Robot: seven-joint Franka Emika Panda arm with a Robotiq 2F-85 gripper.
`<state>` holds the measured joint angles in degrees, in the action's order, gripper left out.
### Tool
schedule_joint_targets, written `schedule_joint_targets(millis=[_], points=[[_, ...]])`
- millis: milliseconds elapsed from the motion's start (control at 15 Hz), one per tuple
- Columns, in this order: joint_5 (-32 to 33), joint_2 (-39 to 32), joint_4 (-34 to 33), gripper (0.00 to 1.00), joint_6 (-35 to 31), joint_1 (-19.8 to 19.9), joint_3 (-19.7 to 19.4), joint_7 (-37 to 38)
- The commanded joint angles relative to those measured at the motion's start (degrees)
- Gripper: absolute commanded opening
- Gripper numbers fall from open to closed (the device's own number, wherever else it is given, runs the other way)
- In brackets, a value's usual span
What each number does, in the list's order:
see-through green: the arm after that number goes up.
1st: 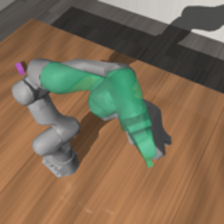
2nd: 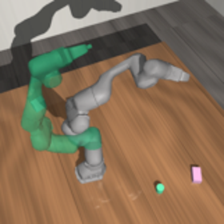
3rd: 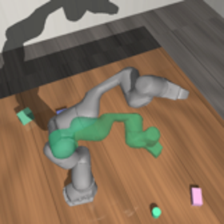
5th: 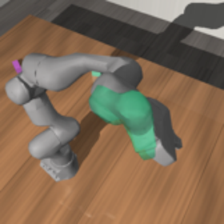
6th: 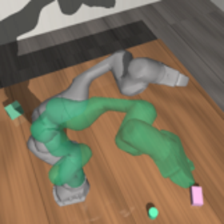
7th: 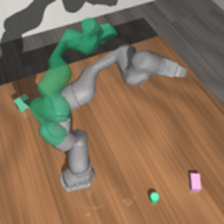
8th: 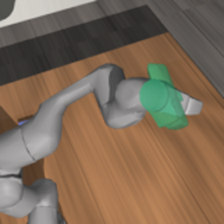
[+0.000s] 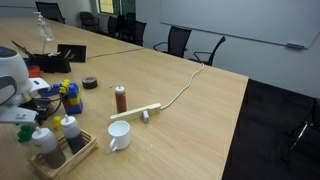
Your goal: Take the green block and put it on the table
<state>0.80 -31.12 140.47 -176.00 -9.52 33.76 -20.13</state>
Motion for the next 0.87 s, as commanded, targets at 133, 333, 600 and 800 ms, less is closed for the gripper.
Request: schedule_joint_targets(millis=[133, 333, 600, 800], points=[[1.39, -0.35, 0.78, 1.00, -1.79, 7.33, 8.03, 1.55], [2.12, -0.24, -0.03, 1.00, -0.62, 6.63, 7.92, 2.66], [1.97, -0.25, 0.28, 1.00, -0.54, 9.03, 10.12, 2.69], [1.98, -0.26, 0.38, 1.00, -0.54, 9.03, 10.19, 2.69]])
